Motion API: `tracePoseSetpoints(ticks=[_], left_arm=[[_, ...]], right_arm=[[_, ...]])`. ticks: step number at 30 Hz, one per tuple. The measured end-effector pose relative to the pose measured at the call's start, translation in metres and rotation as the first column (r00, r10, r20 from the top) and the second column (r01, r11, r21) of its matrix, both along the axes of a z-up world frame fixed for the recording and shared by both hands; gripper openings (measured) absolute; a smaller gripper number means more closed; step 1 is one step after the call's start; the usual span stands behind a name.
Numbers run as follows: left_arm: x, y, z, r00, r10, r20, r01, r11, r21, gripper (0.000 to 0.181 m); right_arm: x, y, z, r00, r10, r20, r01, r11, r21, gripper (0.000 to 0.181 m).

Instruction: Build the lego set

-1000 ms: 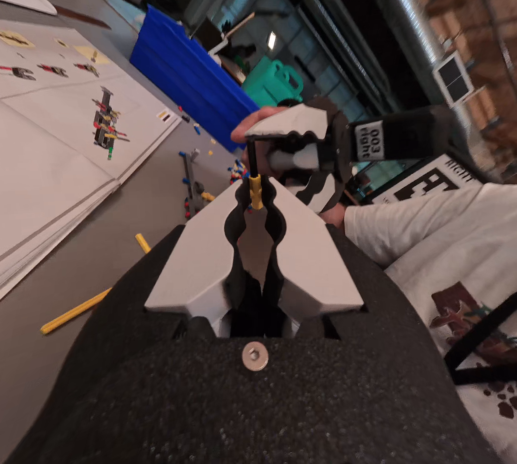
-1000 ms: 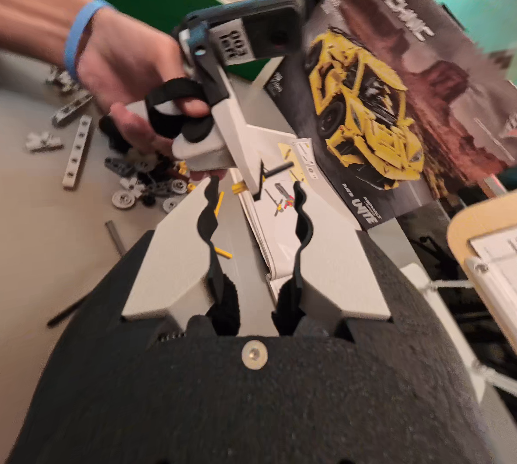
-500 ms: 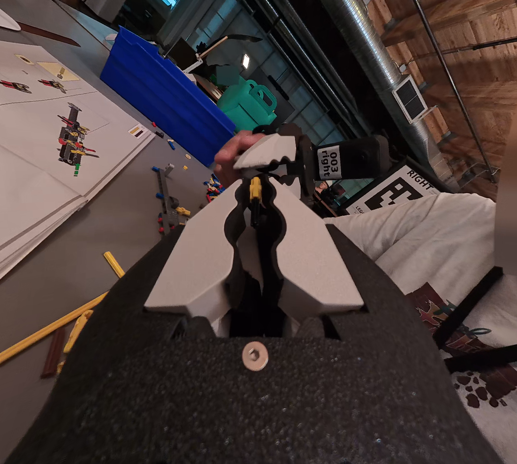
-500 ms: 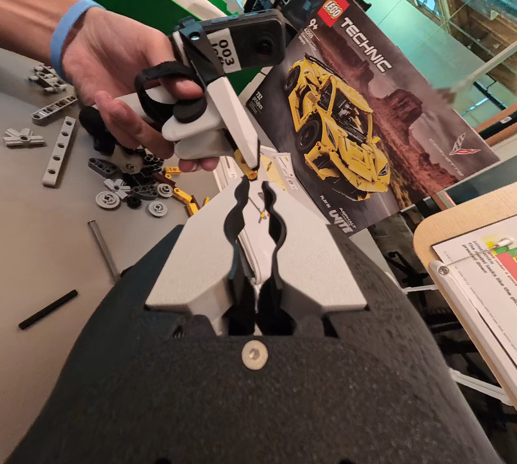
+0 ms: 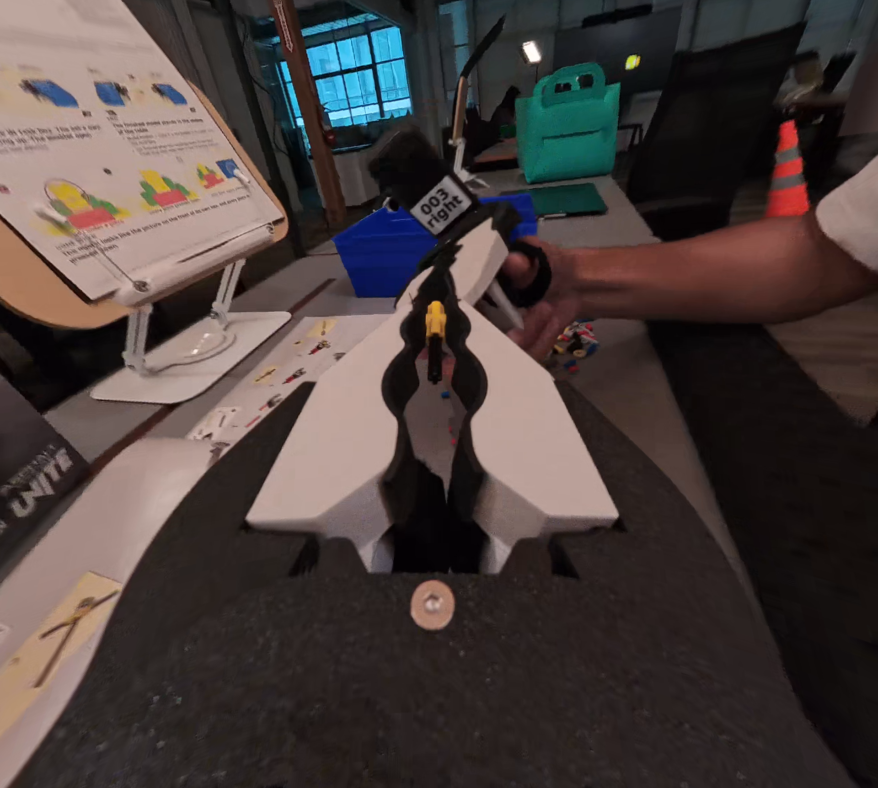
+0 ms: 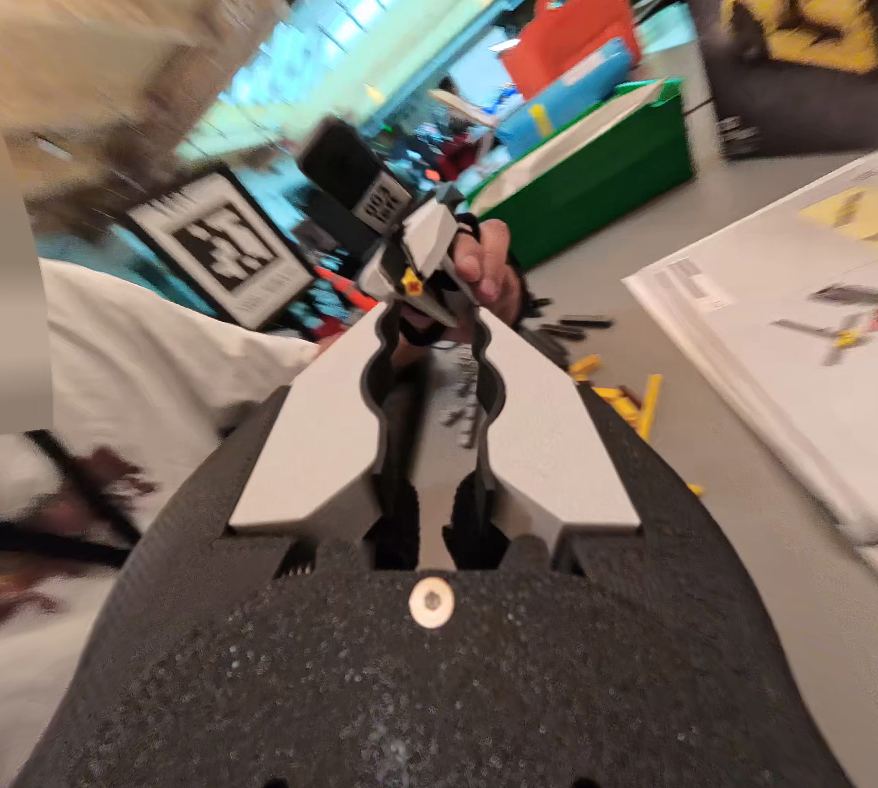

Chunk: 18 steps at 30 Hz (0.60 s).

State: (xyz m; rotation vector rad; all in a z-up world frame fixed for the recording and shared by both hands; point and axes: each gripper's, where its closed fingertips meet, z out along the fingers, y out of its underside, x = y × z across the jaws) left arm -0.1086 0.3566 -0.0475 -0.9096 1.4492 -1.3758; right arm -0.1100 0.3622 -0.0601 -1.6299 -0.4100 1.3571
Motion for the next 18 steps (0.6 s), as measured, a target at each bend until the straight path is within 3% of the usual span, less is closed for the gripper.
tracePoseSetpoints(ticks=[4, 10, 15, 18], left_arm=[[0.004, -0.004, -0.011, 0.997, 0.075, -0.001, -0.073, 0.973, 0.221, 0.006], [0.004, -0.005, -0.016, 0.994, 0.113, 0.009, -0.109, 0.93, 0.352, 0.007], [0.004, -0.011, -0.018, 0.992, 0.122, 0.022, -0.119, 0.891, 0.438, 0.006], [0.004, -0.011, -0.018, 0.99, 0.139, 0.034, -0.138, 0.864, 0.484, 0.006]], right_arm=[[-0.003, -0.005, -0.007, 0.985, 0.107, -0.138, -0.125, 0.983, -0.133, 0.025], [-0.005, -0.013, 0.004, 0.946, 0.183, -0.268, -0.228, 0.963, -0.146, 0.021], [-0.009, -0.012, -0.003, 0.949, 0.185, -0.257, -0.231, 0.959, -0.163, 0.007], [-0.009, -0.013, -0.005, 0.952, 0.187, -0.244, -0.23, 0.96, -0.161, 0.007]])
